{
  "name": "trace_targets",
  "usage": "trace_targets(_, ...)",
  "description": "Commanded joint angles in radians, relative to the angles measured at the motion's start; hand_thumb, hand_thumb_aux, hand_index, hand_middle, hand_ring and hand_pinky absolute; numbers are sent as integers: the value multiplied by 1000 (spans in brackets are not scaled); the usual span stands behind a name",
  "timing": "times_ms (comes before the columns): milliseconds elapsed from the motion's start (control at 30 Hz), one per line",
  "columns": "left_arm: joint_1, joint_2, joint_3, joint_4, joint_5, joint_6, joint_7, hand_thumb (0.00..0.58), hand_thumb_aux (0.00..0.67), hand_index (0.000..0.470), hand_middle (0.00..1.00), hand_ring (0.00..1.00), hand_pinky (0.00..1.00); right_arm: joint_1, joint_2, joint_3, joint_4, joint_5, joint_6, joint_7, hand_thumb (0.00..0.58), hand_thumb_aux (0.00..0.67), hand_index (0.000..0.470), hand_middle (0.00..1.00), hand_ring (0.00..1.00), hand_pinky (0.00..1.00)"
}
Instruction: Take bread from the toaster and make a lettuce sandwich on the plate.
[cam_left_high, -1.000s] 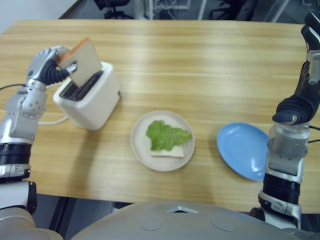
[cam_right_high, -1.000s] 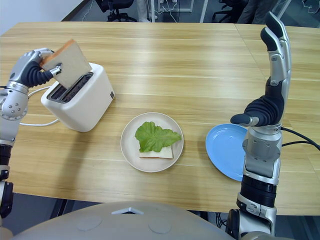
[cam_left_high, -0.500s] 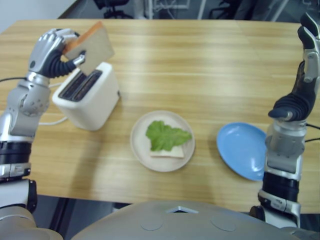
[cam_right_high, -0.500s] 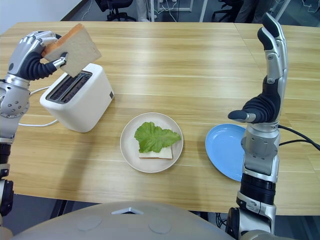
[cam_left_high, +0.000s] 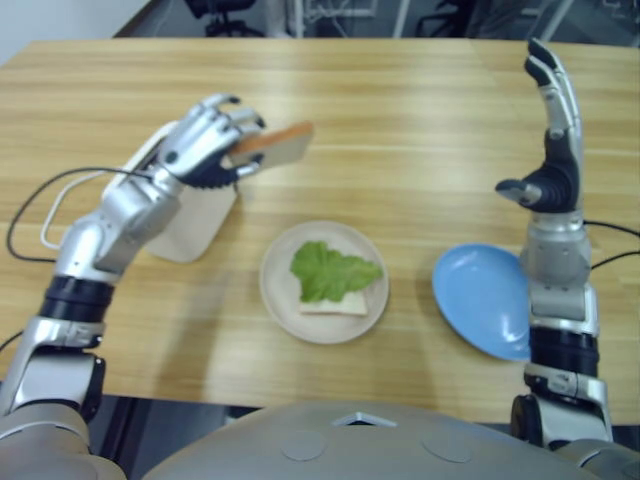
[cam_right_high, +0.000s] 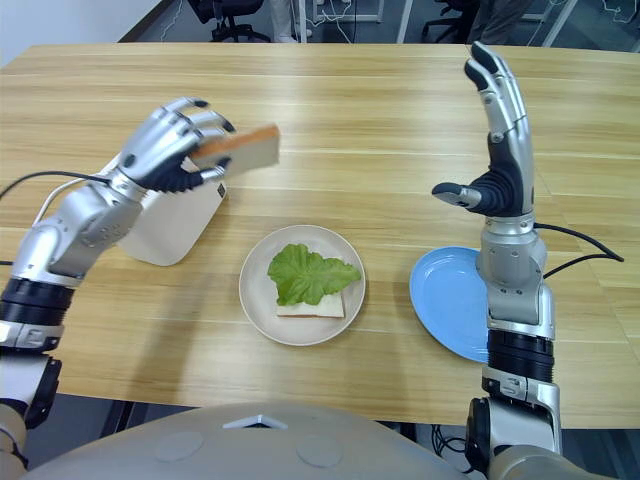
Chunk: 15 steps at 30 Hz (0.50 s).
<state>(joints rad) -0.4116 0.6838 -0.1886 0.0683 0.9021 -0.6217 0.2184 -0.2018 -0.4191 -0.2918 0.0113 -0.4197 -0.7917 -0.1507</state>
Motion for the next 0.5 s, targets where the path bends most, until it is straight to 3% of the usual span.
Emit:
trace_targets(33,-2,-16,-73,15,120,-12,77,580,670,460,1000,1000,1000,-17,-40,43,64,-30,40,28,0,0,0,0,0,0)
trace_targets(500,42,-51,-230,9,298,12,254,580,670,460,1000,1000,1000,-102,-234,292,306,-156,147,193,0,0,0,0,0,0)
